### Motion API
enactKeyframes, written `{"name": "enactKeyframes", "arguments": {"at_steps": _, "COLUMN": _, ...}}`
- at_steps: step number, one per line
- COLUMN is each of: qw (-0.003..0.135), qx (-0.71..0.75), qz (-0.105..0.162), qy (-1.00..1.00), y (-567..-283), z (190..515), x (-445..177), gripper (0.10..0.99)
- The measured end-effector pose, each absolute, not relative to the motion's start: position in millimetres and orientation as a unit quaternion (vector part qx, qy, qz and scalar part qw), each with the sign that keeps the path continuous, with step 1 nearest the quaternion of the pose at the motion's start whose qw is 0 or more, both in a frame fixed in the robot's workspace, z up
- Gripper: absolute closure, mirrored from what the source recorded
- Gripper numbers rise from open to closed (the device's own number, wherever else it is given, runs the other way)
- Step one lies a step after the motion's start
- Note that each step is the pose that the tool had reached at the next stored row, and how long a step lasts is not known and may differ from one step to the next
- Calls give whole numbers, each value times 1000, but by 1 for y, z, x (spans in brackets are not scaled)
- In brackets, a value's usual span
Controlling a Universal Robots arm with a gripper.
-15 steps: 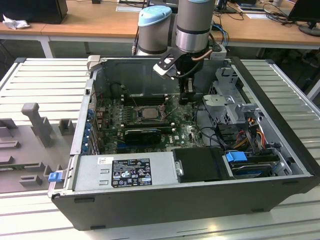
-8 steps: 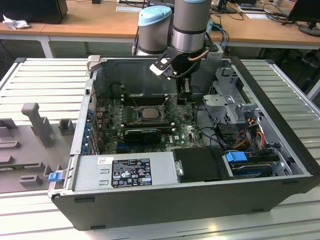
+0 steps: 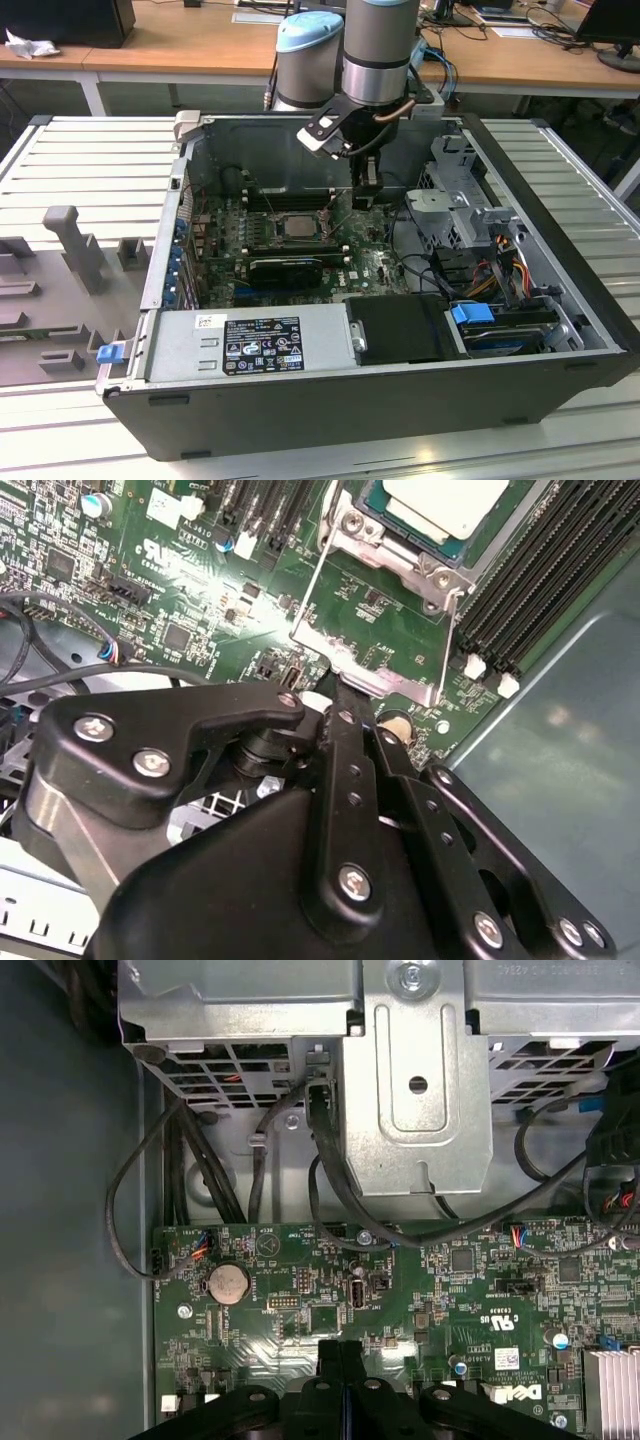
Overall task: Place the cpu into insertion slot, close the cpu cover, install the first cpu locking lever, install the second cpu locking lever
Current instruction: 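Close the cpu cover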
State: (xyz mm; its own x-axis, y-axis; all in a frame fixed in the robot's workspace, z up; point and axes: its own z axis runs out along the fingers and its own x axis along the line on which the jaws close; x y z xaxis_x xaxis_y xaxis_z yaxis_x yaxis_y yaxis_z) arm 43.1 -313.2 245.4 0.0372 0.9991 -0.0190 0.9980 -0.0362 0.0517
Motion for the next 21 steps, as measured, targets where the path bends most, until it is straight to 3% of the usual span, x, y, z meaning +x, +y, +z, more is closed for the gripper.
{"name": "enactKeyframes", "arguments": {"at_steps": 21, "qw": 25, "qx": 720, "qz": 11, "qy": 694, "y": -313, "z": 245, "x": 37, "gripper": 980}}
